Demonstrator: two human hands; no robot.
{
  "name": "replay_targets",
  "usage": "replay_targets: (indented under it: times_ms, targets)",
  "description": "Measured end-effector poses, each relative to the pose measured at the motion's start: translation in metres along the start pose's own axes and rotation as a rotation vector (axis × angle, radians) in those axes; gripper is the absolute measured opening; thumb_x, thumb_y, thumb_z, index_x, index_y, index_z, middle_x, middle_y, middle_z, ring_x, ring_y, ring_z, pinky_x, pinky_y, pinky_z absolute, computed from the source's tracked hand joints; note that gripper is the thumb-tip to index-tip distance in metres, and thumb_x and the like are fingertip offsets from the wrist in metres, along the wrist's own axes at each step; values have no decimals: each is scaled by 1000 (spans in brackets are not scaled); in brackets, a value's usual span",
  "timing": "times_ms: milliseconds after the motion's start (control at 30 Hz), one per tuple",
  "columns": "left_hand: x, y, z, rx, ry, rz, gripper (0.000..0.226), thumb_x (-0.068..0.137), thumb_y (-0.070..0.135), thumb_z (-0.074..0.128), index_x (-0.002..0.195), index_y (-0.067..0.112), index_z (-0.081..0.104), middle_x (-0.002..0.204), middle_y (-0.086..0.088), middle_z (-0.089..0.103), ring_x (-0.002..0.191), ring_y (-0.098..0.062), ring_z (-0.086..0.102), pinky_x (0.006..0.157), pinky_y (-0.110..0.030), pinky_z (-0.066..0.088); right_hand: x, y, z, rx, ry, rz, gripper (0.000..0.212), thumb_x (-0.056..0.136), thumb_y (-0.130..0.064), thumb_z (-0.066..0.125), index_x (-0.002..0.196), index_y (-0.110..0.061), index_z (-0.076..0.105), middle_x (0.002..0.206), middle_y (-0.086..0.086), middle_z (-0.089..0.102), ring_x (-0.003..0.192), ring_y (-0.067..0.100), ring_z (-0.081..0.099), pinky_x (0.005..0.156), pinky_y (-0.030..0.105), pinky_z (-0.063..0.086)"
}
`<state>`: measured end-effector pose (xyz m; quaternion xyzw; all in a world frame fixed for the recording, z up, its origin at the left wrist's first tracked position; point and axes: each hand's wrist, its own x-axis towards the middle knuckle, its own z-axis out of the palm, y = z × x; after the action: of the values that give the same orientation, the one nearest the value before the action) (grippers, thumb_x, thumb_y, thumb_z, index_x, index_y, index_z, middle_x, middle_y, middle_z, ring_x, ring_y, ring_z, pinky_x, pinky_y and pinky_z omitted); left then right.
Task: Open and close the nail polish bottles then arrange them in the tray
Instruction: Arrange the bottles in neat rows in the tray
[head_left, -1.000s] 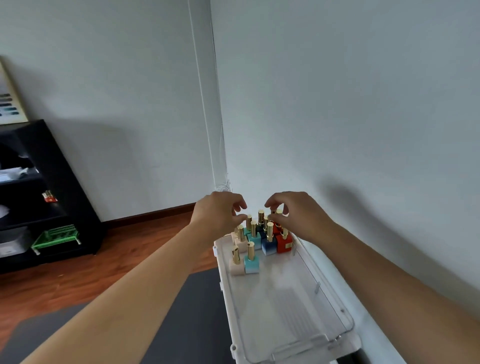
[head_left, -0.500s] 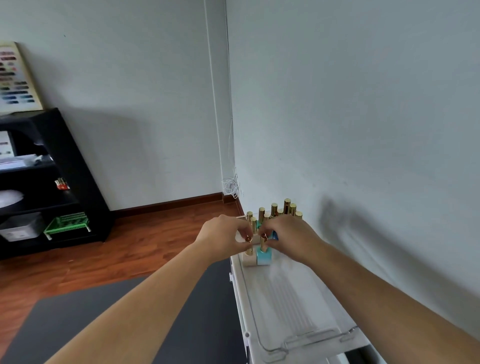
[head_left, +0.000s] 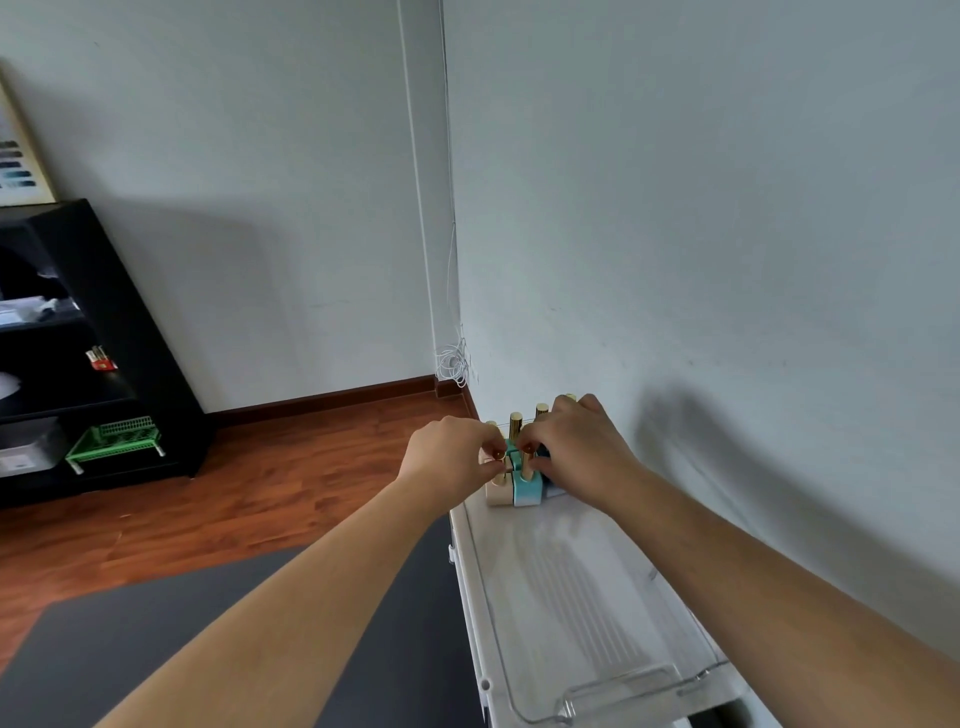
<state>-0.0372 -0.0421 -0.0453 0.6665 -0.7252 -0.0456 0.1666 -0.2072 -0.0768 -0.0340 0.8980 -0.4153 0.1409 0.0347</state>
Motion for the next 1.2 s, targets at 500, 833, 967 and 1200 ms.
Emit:
replay_targets:
  times_ms: [500,833,967,1200]
  targets:
    - [-8,1,6,-98,215,-30,27,75,41,74,99,35,63,91,17,63,79,-2,57,57,-20,39,-14,14,-2,151,199,135,32,77,-26,69,108,-28,63,105,-8,68,103,20,51,81,33,26]
    - [-22,-12,21,-4,114,-209,26,71,50,75,90,35,65,93,18,58,87,-5,44,60,-23,37,-53,56,13,578,134,476,33,72,-19,77,100,-25,60,103,-7,57,91,13,50,70,25,36]
    - [-10,-2,23,71,61,-224,26,71,52,75,85,31,69,88,14,55,92,-11,48,62,-26,40,-44,60,22,552,24,481,36,70,-18,78,101,-19,60,109,0,55,92,14,51,67,24,37]
    - [1,4,26,100,17,-293,30,69,56,75,75,27,72,90,10,65,93,-11,51,62,-29,44,-31,60,27,432,-21,459,34,72,-16,77,100,-11,58,107,9,57,88,20,52,70,28,37]
